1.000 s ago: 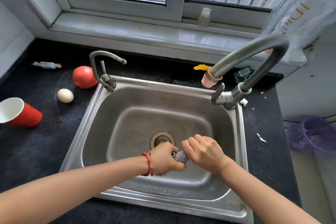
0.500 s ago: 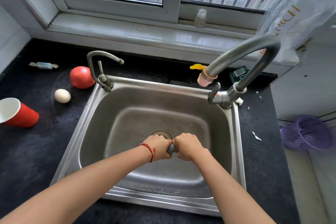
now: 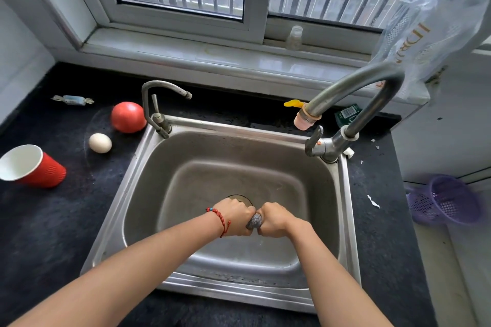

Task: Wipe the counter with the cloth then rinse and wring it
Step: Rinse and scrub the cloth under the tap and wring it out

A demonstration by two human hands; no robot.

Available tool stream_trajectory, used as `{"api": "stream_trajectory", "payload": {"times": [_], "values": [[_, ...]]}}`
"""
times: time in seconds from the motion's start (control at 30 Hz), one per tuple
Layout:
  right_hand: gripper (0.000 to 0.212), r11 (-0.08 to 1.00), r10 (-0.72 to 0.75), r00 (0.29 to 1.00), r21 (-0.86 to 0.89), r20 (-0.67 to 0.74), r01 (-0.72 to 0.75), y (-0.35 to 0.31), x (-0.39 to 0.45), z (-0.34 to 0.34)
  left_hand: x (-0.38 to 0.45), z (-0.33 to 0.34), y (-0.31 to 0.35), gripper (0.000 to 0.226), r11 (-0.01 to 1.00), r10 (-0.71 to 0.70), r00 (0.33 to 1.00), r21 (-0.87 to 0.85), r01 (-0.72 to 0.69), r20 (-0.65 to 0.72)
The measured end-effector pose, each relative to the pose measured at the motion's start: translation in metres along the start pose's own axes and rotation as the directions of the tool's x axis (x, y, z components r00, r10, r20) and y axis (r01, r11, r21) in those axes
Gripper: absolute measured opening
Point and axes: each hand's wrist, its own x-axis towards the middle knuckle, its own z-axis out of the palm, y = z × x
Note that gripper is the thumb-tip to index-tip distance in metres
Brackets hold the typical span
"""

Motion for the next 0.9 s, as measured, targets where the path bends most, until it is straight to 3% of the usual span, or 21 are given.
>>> {"api": "stream_trajectory", "payload": {"times": [0.17,0.27,0.37,0.47,0.53,0.57,0.63,0.67,0.73,0.8,0.83,0.9], "values": [[0.004,0.999,0.027,0.999,0.031,-0.028,-0.026,-0.006,-0.011,-0.001,-0.009,-0.005,0.002,0.035,0.999,0.028,0.999,0.025,-0.027,-0.046],[0.009,0.998,0.021,0.991,-0.049,-0.136,-0.028,-0.007,-0.021,-0.004,-0.018,-0.010,0.003,0.037,1.000,0.010,0.991,-0.015,-0.012,-0.137],[0.023,0.971,-0.066,0.928,-0.236,-0.367,-0.025,-0.011,-0.033,-0.007,-0.032,-0.013,0.005,0.038,0.969,-0.142,0.952,-0.234,0.078,-0.271],[0.056,0.968,-0.186,0.859,-0.237,-0.477,0.078,-0.017,-0.042,-0.014,-0.047,-0.015,0.012,0.041,0.813,-0.349,0.900,-0.562,0.153,-0.260],[0.071,0.986,-0.140,0.809,-0.002,-0.571,0.169,-0.023,-0.051,-0.017,-0.056,-0.017,0.018,0.042,0.665,-0.442,0.876,-0.726,0.176,-0.193],[0.071,0.943,-0.018,0.786,0.252,-0.618,0.219,-0.025,-0.056,-0.015,-0.060,-0.017,0.021,0.041,0.592,-0.489,0.857,-0.784,0.186,-0.165],[0.057,0.626,0.290,0.775,0.724,-0.561,0.290,-0.034,-0.066,-0.008,-0.069,-0.019,0.027,0.042,0.476,-0.588,0.800,-0.850,0.223,-0.120],[0.047,0.487,0.380,0.793,0.832,-0.477,0.267,-0.040,-0.069,-0.004,-0.074,-0.020,0.030,0.043,0.465,-0.630,0.767,-0.849,0.250,-0.119],[0.041,0.481,0.396,0.840,0.863,-0.370,0.154,-0.053,-0.071,0.003,-0.080,-0.022,0.037,0.046,0.558,-0.656,0.730,-0.775,0.297,-0.193],[0.038,0.480,0.407,0.845,0.869,-0.345,0.124,-0.064,-0.071,0.004,-0.084,-0.026,0.043,0.047,0.659,-0.612,0.737,-0.701,0.273,-0.288],[0.033,0.447,0.407,0.843,0.882,-0.351,0.151,-0.068,-0.071,0.001,-0.087,-0.028,0.045,0.045,0.662,-0.594,0.746,-0.709,0.242,-0.301],[0.021,0.385,0.350,0.864,0.897,-0.361,0.219,-0.070,-0.072,-0.005,-0.095,-0.033,0.045,0.038,0.574,-0.571,0.775,-0.807,0.139,-0.272]]}}
